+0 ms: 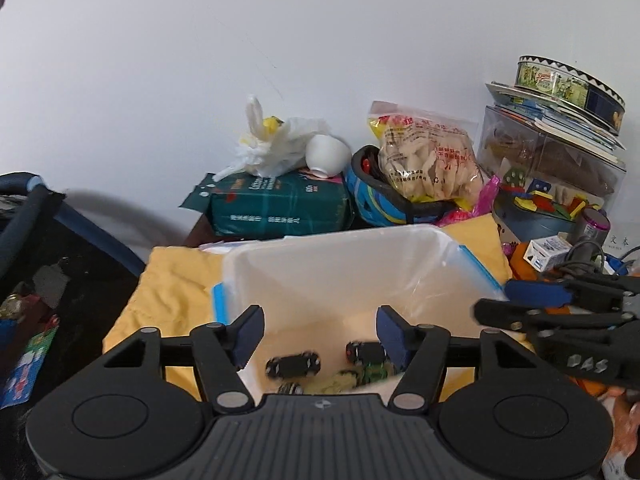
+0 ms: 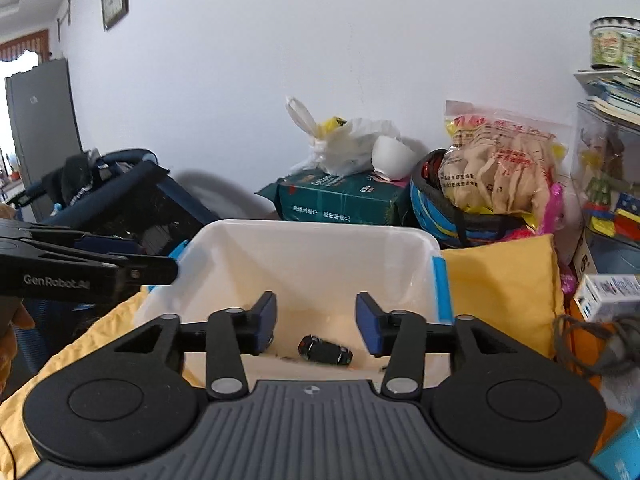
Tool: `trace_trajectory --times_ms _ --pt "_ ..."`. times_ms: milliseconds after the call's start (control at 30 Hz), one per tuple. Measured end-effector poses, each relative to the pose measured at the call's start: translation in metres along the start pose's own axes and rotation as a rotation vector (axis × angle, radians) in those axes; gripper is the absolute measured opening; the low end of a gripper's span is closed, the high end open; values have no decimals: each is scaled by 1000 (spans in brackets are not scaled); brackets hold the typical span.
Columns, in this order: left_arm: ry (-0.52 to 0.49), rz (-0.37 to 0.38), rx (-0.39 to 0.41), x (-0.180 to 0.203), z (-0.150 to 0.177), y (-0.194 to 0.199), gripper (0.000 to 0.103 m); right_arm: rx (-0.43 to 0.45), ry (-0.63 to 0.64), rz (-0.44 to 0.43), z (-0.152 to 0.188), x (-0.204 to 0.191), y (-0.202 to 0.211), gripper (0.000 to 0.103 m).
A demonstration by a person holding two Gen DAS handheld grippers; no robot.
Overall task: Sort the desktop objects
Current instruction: 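Move both open tools back to the brick pile, then grasp the long red brick with the right tool while the left tool grasps the long blue brick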
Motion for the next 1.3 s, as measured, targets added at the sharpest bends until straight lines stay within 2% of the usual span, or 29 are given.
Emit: trace_trajectory --times_ms 100,167,267,400,533,600,700,767,800,933,1067,1167,1233,1300 --pt "26 7 -18 4 26 22 69 -24 2 -26 21 4 19 55" --pt "34 16 -46 12 56 36 71 -64 11 -29 46 10 29 57" --pt "28 33 -122 25 109 47 71 -184 8 -17 93 25 32 57" --pt "34 98 -257 52 180 51 70 -337 -44 17 152 46 33 56" --pt "51 146 -318 74 215 56 70 -429 -62 50 195 52 40 55" --pt "27 149 -327 78 218 57 70 -458 -63 42 209 48 41 54" --pt "23 164 -307 82 214 60 70 -461 34 55 220 38 40 54" --pt "10 174 -292 87 208 60 69 -438 95 53 217 31 41 46" --pt "-4 174 -283 88 206 61 69 -409 140 45 210 27 42 43" --pt "-52 204 -260 99 196 60 69 -320 415 76 185 17 27 43" --pt "-96 244 -270 112 177 43 69 -374 607 26 190 10 1 43" --pt "-139 267 -295 122 169 23 69 -410 624 -17 198 10 -6 44" --pt "-167 275 -307 126 168 10 63 -441 575 -44 203 8 -4 35" --pt "-166 270 -321 125 169 -2 57 -431 542 -25 205 8 5 35"
Point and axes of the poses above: each gripper's, at about its wrist camera, not at the fingertips, and y roughly against the way its jaws point, x to its right, z to its underside, the point moved 10 cm from there along -y, roughly the way its jaws point, and after that the axes turned 14 degrees about -y, right-handed, at the moved point
